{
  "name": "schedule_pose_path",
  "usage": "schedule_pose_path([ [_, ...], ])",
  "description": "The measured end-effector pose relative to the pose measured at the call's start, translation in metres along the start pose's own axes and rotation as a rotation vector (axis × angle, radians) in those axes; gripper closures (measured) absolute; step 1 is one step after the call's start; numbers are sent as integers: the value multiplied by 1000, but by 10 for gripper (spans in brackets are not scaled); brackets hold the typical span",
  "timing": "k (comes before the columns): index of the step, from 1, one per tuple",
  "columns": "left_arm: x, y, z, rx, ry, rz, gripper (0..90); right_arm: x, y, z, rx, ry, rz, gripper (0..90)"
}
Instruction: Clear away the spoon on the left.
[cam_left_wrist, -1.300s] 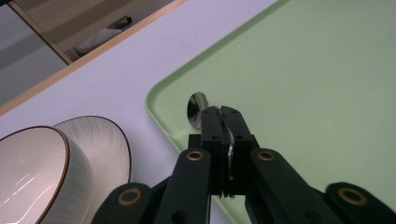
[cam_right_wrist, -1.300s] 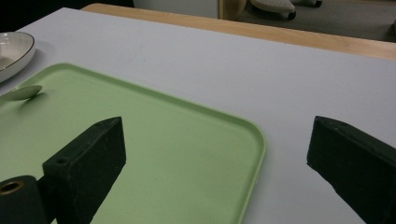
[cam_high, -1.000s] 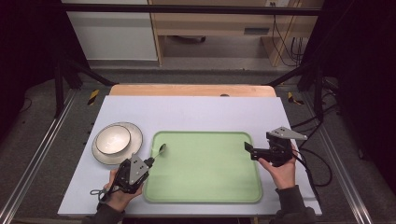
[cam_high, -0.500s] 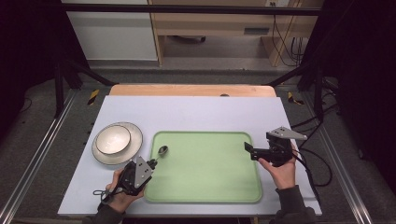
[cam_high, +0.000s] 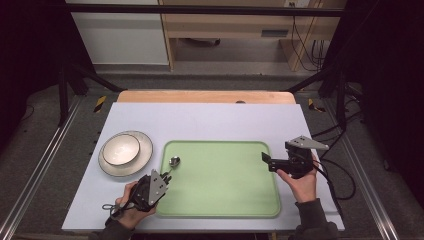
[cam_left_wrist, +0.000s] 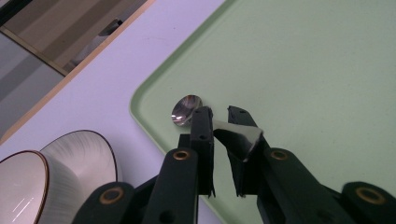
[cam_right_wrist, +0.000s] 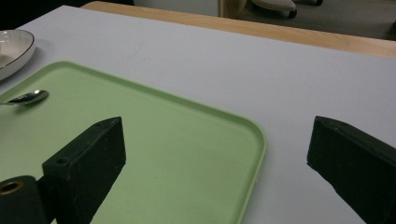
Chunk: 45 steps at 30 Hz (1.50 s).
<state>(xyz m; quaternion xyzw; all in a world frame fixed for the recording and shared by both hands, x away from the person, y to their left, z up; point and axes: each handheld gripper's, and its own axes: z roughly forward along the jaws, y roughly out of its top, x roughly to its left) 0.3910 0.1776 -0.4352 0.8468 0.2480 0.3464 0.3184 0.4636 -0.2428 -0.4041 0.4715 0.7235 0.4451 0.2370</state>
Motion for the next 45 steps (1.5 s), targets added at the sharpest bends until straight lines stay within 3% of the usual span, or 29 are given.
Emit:
schedule_pose_path([
  [14, -6, 1, 3, 41, -23, 45, 739, 0, 0, -1, -2, 0, -1, 46],
  [45, -14, -2, 13, 92, -75, 80, 637, -1, 0, -1, 3, -1, -3, 43],
])
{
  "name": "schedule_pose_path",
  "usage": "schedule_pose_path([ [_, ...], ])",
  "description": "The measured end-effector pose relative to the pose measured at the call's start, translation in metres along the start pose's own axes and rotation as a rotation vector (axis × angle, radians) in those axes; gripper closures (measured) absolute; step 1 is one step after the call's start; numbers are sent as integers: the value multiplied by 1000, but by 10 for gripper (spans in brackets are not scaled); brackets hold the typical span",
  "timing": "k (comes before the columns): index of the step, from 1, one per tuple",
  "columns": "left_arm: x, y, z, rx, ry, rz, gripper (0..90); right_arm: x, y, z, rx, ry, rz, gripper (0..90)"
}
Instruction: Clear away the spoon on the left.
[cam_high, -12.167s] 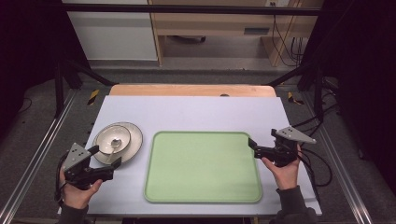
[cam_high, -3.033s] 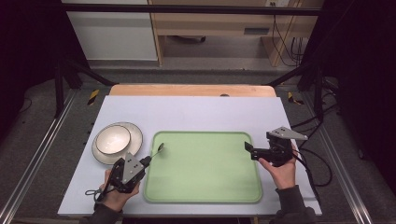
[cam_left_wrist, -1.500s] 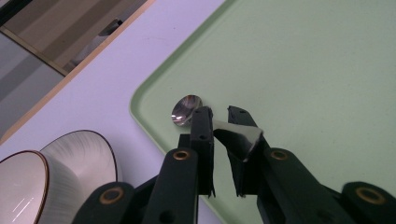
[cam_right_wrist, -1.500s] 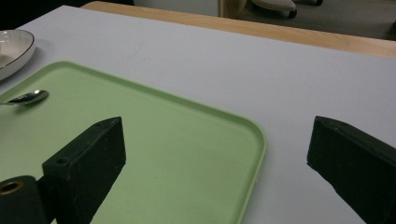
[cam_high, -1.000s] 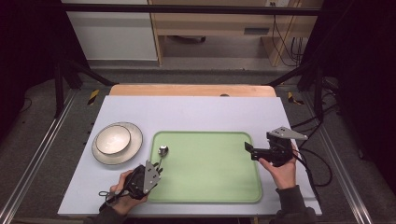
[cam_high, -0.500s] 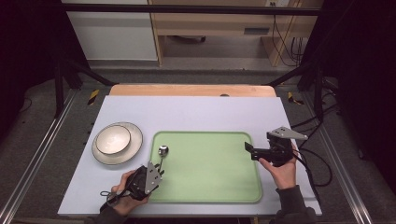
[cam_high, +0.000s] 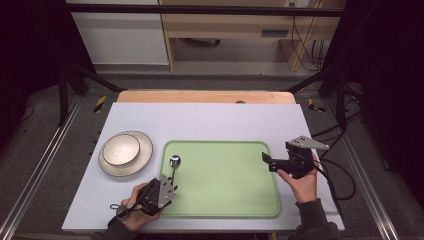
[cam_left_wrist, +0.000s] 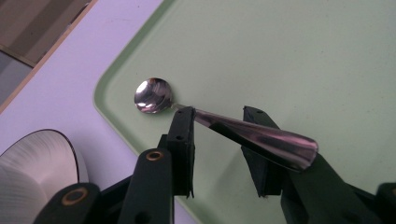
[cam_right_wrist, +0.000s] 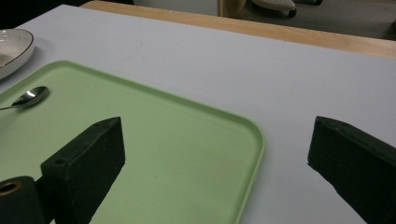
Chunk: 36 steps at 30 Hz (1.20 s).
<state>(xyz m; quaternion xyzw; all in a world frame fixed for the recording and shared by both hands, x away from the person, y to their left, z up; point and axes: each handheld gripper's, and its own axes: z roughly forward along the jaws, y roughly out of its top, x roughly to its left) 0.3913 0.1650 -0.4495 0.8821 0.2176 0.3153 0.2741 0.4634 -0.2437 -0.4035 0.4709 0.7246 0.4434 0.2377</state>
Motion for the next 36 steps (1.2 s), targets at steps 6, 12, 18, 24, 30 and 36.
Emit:
schedule_pose_path([
  [6, -1, 0, 2, 15, -18, 2, 594, 0, 0, 0, 2, -2, 2, 43],
  [12, -1, -1, 4, 30, -27, 4, 566, 0, 0, 0, 4, -2, 3, 43],
  [18, -2, -2, 7, 44, -45, 7, 535, 0, 0, 0, 3, -2, 3, 43],
  [24, -3, -2, 8, 54, -63, 6, 487, 0, 0, 0, 1, -1, 1, 43],
  [30, -4, -3, 10, 69, -90, 1, 432, 0, 0, -1, 2, -1, 1, 43],
  [36, -5, -3, 10, 76, -101, 4, 386, 0, 0, -1, 2, -1, 2, 43],
])
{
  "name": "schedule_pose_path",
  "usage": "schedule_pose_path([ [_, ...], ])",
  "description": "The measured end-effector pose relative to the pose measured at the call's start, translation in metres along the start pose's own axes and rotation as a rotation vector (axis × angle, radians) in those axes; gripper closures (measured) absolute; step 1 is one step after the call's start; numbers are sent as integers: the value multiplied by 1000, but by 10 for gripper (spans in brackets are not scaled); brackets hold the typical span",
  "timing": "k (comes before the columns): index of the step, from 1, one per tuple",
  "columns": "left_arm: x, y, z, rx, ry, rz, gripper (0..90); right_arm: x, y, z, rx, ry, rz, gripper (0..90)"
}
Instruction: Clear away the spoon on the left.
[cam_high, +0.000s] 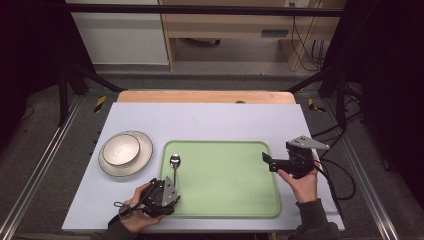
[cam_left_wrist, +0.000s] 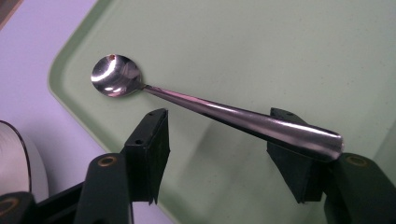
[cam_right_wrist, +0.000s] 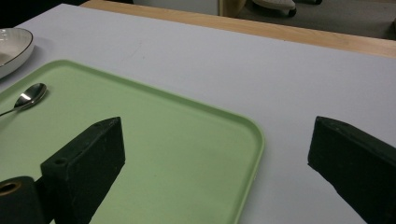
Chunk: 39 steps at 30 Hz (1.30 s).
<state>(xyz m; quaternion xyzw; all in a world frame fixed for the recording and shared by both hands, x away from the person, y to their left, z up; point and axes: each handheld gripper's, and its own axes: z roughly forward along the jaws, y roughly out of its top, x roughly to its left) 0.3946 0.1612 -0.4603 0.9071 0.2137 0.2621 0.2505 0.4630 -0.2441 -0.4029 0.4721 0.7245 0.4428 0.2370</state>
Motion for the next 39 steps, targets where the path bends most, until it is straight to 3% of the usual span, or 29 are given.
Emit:
schedule_pose_path([
  [18, 3, 0, -1, 16, -28, -22, 304, 0, 0, 0, 3, 0, 2, 41],
  [27, 2, 1, -1, 43, -51, -7, 228, 0, 0, 0, 5, -2, 1, 37],
  [39, 0, 2, -1, 51, -66, 8, 192, 0, 0, 0, 5, -1, 1, 36],
])
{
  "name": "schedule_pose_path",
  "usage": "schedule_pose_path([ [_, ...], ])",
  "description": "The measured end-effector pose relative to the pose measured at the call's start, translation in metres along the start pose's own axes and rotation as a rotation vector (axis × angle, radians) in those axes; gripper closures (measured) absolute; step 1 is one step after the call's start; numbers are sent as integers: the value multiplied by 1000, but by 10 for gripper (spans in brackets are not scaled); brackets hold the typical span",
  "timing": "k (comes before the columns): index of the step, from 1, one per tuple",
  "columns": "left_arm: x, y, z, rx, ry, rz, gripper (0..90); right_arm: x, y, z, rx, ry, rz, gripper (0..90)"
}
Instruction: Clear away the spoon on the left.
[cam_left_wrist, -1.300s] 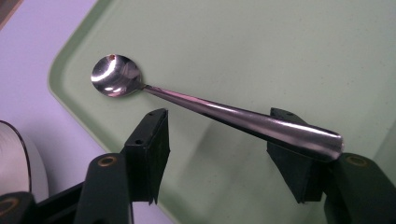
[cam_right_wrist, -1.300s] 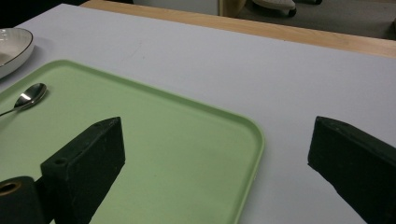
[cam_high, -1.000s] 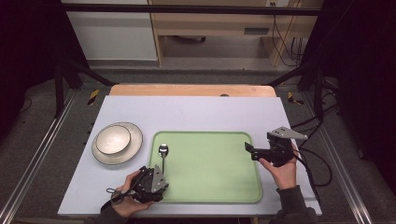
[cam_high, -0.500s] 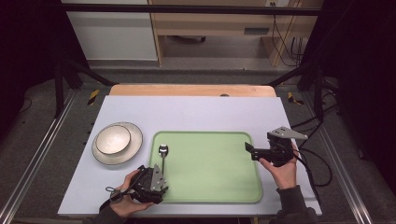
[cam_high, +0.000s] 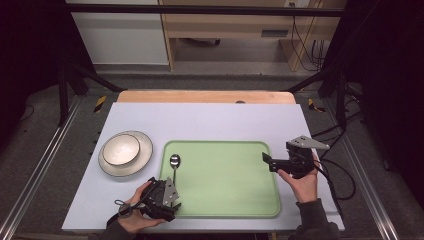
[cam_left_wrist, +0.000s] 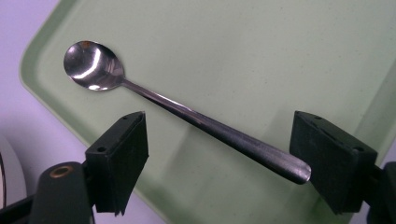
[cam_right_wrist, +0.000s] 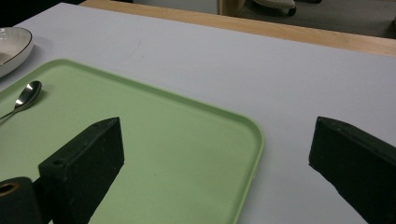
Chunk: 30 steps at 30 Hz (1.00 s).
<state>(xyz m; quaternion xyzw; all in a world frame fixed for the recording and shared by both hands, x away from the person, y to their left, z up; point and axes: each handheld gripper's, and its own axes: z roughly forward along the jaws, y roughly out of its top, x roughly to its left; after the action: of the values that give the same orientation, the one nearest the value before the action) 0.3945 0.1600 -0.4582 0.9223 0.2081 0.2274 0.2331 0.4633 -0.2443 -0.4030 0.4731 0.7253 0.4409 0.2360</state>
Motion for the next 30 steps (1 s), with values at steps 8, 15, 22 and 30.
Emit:
schedule_pose_path([
  [8, 1, 0, -2, -17, -3, -18, 176, 0, 0, 0, 2, 0, 1, 32],
  [15, 8, -1, -7, -40, 10, -56, 173, 0, 0, 0, 0, -2, 4, 30],
  [22, 17, -4, -16, -92, 31, -119, 167, -1, 1, -1, -6, -6, 4, 28],
  [30, 32, -12, -30, -200, 64, -240, 159, -2, 1, -3, -6, -10, 4, 27],
])
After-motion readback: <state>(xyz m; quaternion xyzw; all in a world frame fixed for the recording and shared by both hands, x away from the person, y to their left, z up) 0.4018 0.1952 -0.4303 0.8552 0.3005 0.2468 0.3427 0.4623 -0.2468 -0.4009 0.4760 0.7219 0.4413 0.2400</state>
